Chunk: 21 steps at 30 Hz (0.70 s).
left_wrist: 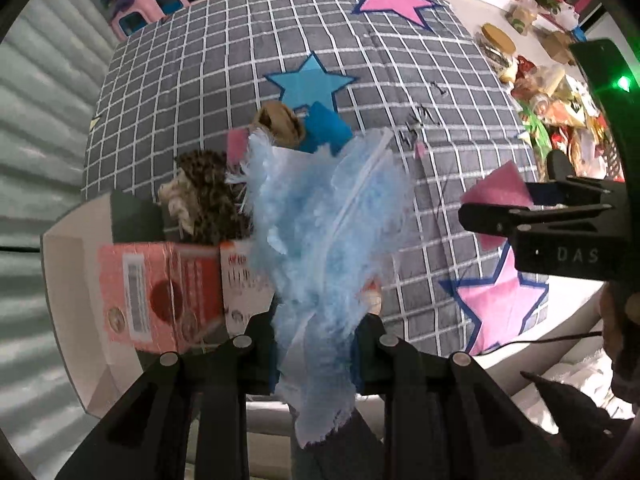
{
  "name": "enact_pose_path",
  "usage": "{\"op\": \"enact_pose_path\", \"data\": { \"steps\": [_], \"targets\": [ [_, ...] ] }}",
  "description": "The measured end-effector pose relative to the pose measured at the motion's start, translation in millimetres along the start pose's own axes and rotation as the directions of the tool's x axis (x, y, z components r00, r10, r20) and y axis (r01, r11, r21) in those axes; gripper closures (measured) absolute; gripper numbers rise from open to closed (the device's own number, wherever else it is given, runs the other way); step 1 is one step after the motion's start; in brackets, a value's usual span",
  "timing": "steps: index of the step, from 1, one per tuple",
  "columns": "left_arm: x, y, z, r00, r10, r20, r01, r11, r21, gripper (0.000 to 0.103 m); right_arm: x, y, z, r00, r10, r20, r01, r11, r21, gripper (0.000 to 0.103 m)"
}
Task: Organize soft objects
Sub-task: 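Lift the blue boa with the left tool while the right tool grasps the pink sponge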
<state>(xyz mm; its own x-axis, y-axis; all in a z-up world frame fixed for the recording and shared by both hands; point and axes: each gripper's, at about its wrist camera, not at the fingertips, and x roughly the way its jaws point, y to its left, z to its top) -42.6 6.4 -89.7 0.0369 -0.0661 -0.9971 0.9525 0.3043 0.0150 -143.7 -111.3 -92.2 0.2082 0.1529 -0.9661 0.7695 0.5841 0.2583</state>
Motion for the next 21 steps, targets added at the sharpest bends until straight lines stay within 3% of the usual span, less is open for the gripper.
{"op": "enact_pose_path", "data": {
  "steps": [4,12,21],
  "targets": [
    [3,-2,-15,1.0,0.005,0.001,-0.005,0.999,0.052,0.074,5,9,-16,1.0,-0.003,-0.015,0.003,1.0,0.008,0.031],
    [15,18,-57,0.998,-0.061,-0.014,0.062,0.986,0.153,0.074,31,46,-56,0.998,-0.028,-0.06,0.032,0.998,0.063,0.031],
    [1,67,-101,0.996,-0.081,0.031,0.075,0.982,0.174,0.074,47,101,-83,0.996,-0.05,-0.072,0.056,0.995,0.083,0.031]
  ]
}}
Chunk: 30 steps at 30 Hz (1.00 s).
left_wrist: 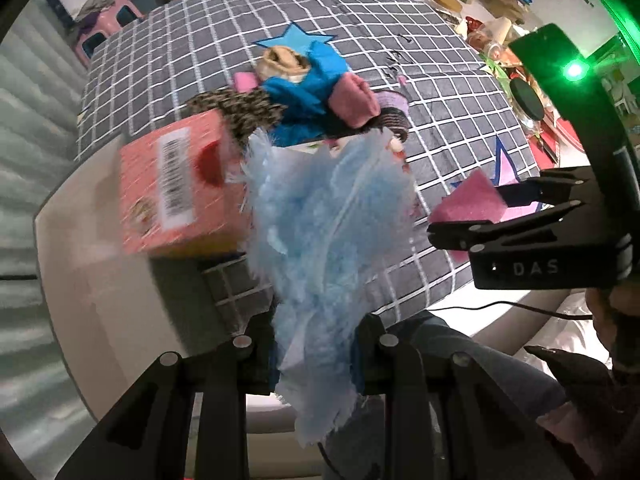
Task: Organize soft objects
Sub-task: 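Lift the blue boa with the left tool while the right tool grasps the pink sponge, then carry both items over the white box and open both tools to drop them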
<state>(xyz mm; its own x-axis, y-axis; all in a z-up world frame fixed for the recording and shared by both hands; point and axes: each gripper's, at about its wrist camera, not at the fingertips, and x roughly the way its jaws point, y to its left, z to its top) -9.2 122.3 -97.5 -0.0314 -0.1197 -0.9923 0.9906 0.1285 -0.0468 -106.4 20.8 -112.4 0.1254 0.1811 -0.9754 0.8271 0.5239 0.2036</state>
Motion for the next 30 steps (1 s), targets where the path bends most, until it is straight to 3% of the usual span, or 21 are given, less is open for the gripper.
{"op": "enact_pose_path", "data": {
  "steps": [17,30],
  "targets": [
    [-25,97,-66,0.997,0.022,0.074,-0.006,0.978,-0.209,0.074,6,123,-14,0.999,-0.03,0.022,0.033,0.979,-0.201,0.031],
    [-24,174,-119,0.996,0.078,0.048,-0.05,0.899,-0.435,0.074,12,229,-11,0.999,-0.014,0.032,0.026,0.909,-0.415,0.031]
  ]
}}
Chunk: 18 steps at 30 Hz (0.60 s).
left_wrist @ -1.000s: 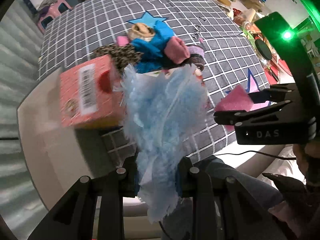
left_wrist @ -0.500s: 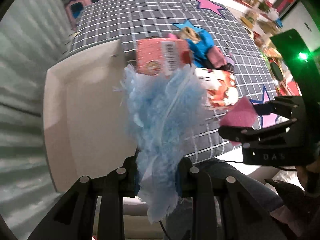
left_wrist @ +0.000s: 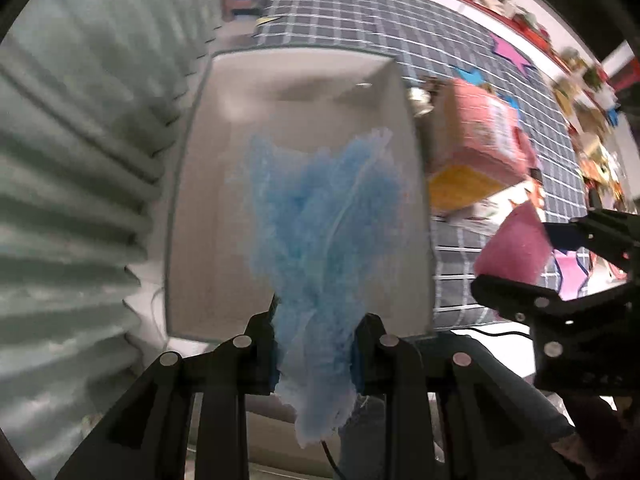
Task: Organize soft objects
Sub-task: 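Carry both items over the white box and open both tools to drop them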
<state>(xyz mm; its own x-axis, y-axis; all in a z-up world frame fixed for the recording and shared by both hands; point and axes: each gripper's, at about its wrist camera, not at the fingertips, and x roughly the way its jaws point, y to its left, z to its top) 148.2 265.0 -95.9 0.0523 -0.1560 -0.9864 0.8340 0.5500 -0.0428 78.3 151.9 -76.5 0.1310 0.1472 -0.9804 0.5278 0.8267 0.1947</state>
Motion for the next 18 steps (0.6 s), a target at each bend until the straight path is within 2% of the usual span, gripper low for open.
{"op": "enact_pose_path", "data": {
  "steps": [9,18],
  "targets": [
    [16,27,-10,0.999,0.025,-0.037,-0.028,0.997,-0.074,0.074,13,41,30,1.0,0.006,-0.009,-0.006,0.997,-0.082,0.031],
    [35,27,-4,0.998,0.019,-0.064,-0.025,0.996,-0.09,0.074,18,58,44,1.0,-0.01,-0.025,0.007,0.99,-0.138,0.031]
  ]
}}
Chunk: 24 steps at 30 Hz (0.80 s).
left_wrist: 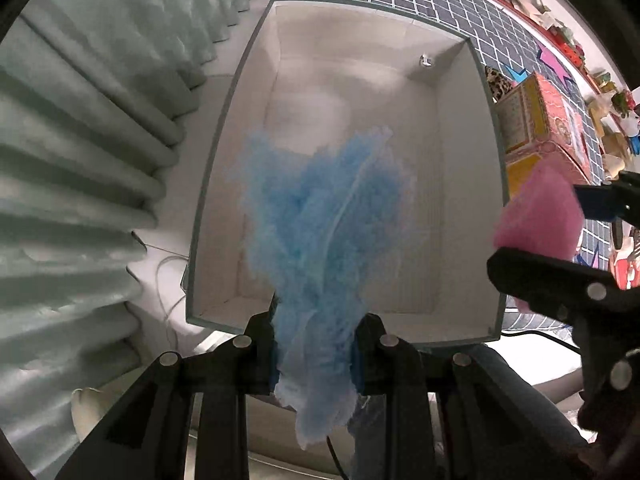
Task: Organize soft objects
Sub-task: 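Carry both items over the white box and open both tools to drop them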
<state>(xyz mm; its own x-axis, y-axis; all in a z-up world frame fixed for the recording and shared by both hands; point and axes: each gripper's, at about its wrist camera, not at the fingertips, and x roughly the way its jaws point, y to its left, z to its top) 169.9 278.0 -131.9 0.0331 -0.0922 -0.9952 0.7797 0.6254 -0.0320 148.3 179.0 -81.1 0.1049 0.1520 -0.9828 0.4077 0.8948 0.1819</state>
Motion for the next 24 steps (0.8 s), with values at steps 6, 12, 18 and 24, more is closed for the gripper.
{"op": "enact_pose_path", "data": {
  "steps": [6,12,18,24],
  "targets": [
    [4,5,3,1.0,-0.002,0.001,0.002,1.0,0.002,0.074,5,1,7,1.0,-0.01,-0.018,0.01,1.0,-0.012,0.031],
    [6,8,3,1.0,-0.004,-0.01,0.005,1.0,0.009,0.074,8,5,11,0.999,-0.006,-0.037,0.005,1.0,-0.018,0.031],
    [6,5,8,1.0,-0.001,-0.021,0.001,1.0,0.016,0.073,13,8,13,0.999,0.01,-0.052,-0.01,1.0,-0.015,0.031],
    [7,0,7,1.0,0.006,-0.018,-0.005,1.0,0.023,0.071,19,6,12,0.997,0.036,-0.061,-0.036,0.999,-0.005,0.031]
  ]
}}
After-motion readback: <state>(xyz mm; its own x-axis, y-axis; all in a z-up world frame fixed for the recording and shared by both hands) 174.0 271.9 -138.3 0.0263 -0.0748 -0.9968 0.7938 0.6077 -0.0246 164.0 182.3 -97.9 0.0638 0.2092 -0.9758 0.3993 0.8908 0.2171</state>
